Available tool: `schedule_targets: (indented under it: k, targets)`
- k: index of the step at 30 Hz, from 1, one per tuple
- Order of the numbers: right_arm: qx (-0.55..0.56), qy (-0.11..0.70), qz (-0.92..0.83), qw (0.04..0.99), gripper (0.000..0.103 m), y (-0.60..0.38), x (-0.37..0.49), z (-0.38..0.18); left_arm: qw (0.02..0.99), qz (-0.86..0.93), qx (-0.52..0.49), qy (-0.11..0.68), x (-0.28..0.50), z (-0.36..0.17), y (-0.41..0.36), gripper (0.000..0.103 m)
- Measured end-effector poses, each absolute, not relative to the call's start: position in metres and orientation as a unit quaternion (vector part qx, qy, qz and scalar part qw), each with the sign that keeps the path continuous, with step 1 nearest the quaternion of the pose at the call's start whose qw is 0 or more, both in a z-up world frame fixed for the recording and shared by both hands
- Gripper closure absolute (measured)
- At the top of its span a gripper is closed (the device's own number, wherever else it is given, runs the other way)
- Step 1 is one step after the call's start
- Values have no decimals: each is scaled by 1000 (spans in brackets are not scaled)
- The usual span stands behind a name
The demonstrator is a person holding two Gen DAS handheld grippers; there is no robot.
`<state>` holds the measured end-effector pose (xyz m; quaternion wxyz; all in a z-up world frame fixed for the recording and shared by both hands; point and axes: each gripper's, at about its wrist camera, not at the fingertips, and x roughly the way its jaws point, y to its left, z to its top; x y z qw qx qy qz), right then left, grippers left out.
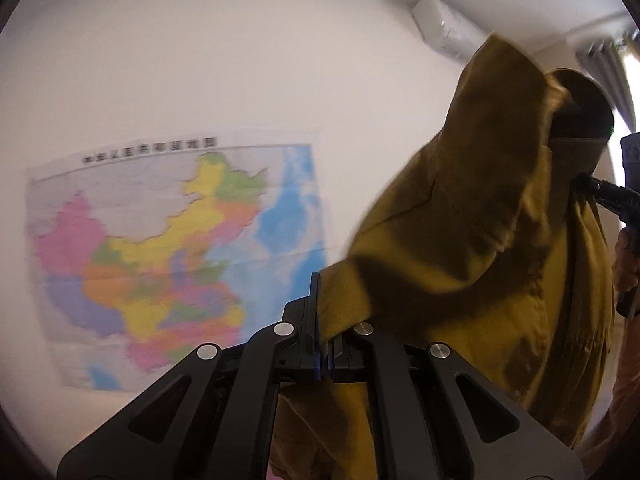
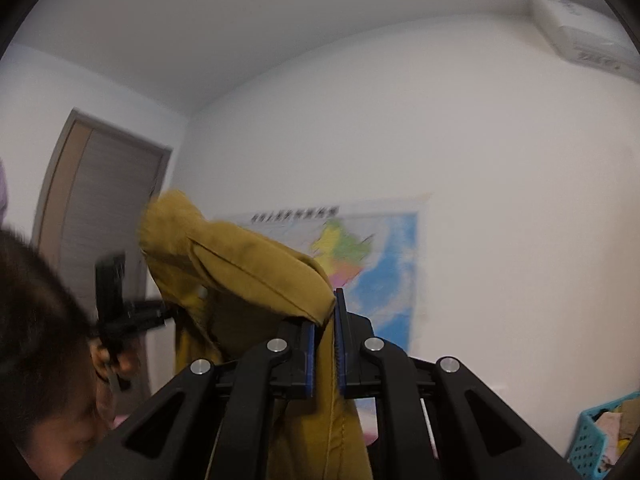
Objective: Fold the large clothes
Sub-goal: 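Swing the held olive shirt out and lay it flat on the bed with the right gripper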
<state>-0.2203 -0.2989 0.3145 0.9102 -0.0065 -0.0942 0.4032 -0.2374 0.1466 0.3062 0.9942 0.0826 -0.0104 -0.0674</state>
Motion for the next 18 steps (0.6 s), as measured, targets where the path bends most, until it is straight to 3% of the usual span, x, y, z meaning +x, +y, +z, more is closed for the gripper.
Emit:
schedule_targets:
  k: [4,9,18]
  targets:
    - [9,-18,440,898,96,-273,-169,285,992,-51,97,55,-240,287,152,101]
    - [62,107,424,897,95,-243,-42,234,987,-36,57,145,-172,247,174,101]
    - [68,330,327,883,95,-146,168,77,922,9,-9,388,44,70,211,101]
